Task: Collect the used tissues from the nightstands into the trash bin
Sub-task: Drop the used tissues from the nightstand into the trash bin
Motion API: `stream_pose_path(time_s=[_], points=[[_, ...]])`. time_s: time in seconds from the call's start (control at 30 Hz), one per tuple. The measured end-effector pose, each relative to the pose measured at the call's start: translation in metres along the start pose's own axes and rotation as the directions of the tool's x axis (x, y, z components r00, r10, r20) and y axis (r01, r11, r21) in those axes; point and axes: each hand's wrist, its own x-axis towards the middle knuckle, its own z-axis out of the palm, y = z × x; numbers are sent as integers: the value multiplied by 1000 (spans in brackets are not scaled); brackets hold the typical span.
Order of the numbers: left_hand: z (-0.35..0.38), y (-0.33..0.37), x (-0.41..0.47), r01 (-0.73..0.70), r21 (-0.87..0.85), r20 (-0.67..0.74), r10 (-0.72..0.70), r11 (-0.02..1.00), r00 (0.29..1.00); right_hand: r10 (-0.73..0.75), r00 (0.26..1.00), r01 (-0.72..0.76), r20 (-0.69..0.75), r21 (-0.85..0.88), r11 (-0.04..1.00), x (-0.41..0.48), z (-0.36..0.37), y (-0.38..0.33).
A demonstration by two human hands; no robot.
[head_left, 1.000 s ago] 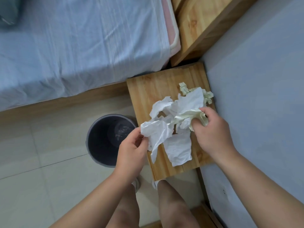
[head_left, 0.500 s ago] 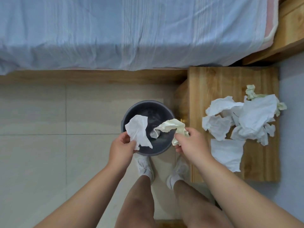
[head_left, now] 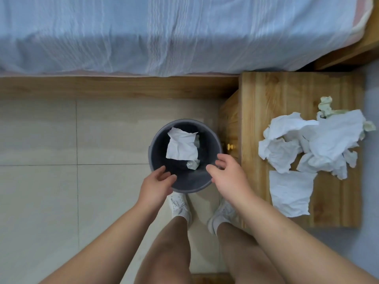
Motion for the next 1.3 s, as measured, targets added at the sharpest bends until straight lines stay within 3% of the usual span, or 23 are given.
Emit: stream_pose_path(time_s=[0.17,0.3,0.4,0.47,0.53,0.63,0.73,0.83,1.0,1.07,1.13,1.3], points=[[32,20,-33,-136,116,33,133,984,991,-61,998,60,30,15,998,-33,-44,3],[79,52,-57,-284,272,129,258,919,958,-123,990,122,-75,-22,992,-55,-100,21],[117,76,-66,-483,475,266,403,736,876,-164,958,153,-233,-67,986,-63,-137,45],[142,89,-68,-582,545,362,456,603,813,-235,923,174,-304,-217,961,-63,-156,67],[165,97,-67,-612,599,374,496,515,784,-321,880,186,-351,-368,911,-59,-168,90],[193,101,-67,-592,659,323,536,464,780,-338,886,149,-318,-494,856,-51,-171,116],[209,94,-64,-605,727,314,626,325,714,-325,926,162,-193,-574,802,-44,-166,138],[217,83,-57,-625,757,385,643,190,662,-362,922,193,-140,-644,740,-40,-164,149],[221,75,-45,-663,749,528,611,-7,590,-464,867,207,-185,-712,671,-34,-160,153],[220,72,-44,-699,715,540,621,17,568,-510,838,251,-195,-691,678,-32,-163,154],[219,70,-48,-700,705,507,608,116,611,-528,829,299,-187,-649,700,-31,-168,153],[206,61,-72,-719,615,468,583,326,664,-446,879,310,-168,-510,802,-42,-179,145]])
